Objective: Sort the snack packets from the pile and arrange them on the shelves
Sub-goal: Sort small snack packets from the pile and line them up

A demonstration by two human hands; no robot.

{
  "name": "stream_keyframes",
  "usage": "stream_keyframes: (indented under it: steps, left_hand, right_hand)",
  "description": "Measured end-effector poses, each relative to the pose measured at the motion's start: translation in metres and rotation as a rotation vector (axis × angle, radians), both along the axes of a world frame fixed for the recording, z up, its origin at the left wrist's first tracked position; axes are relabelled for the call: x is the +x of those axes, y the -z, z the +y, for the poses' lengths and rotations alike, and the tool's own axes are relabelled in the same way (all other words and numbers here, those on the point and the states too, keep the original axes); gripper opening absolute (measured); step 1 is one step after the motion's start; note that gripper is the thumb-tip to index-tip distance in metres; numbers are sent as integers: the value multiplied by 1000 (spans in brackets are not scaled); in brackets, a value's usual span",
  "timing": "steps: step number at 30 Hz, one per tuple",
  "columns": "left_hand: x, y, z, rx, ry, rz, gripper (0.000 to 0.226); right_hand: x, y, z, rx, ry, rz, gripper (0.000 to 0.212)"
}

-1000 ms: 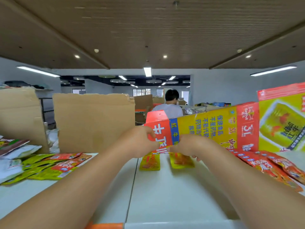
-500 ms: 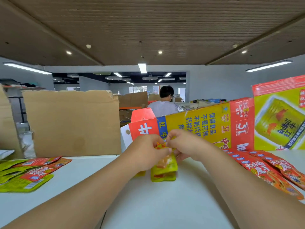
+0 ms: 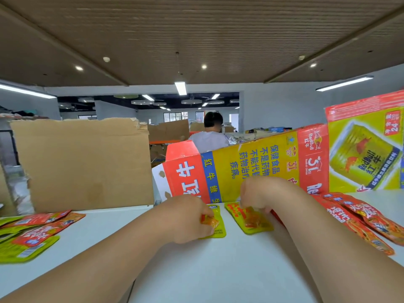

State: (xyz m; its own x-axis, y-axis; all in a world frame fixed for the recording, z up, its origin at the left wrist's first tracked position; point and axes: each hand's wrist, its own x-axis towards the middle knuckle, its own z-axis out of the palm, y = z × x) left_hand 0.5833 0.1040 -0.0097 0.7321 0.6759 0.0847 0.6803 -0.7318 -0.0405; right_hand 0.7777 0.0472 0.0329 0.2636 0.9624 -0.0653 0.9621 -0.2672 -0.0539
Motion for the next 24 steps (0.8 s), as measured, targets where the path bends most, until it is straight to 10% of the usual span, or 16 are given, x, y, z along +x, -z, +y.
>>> stream_keyframes:
  steps: [24]
  left_hand:
    - [3,11,6,30,-97,145,64]
  right_hand:
    - [-13,6,-1,-116,-195,-223,48]
